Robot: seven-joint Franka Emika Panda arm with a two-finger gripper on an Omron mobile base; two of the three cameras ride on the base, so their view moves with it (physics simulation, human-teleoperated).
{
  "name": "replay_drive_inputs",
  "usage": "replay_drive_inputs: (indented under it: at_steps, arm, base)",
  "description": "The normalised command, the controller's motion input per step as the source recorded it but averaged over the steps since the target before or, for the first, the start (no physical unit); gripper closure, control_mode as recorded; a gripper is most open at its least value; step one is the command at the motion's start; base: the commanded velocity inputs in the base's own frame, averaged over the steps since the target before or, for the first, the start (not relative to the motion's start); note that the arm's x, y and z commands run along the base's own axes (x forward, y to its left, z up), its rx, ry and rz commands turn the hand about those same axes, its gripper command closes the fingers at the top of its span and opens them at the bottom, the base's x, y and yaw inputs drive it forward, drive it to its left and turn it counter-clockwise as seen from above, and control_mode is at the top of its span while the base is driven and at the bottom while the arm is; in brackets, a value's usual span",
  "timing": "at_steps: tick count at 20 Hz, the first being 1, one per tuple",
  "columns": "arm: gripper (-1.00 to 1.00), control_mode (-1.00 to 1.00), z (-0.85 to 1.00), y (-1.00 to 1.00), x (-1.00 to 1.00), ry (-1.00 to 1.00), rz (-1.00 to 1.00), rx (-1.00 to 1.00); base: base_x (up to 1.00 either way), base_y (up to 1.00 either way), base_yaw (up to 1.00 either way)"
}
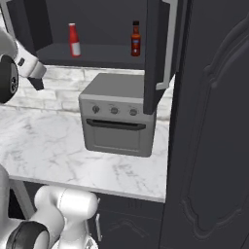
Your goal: Move the ketchup and condiment bottle from the cabinet to the dining counter.
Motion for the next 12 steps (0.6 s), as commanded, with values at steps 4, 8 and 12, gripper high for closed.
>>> replay_drive_inputs:
  at_steps: [4, 8, 12]
  arm:
    - [-1.00, -1.00, 0.11, -0.60, -0.49, 0.00, -0.13, 0.27]
    - [-1.00, -1.00, 0.10, -0.55, -0.22, 0.09, -0.15, 0.28]
    - [-1.00, -1.00, 0.05, -0.40, 0.07, 0.23, -0.07, 0.33]
  base:
    - [0.00, 0.00, 0.00]
    - [0.00, 0.00, 0.00]
    - [0.00, 0.00, 0.00]
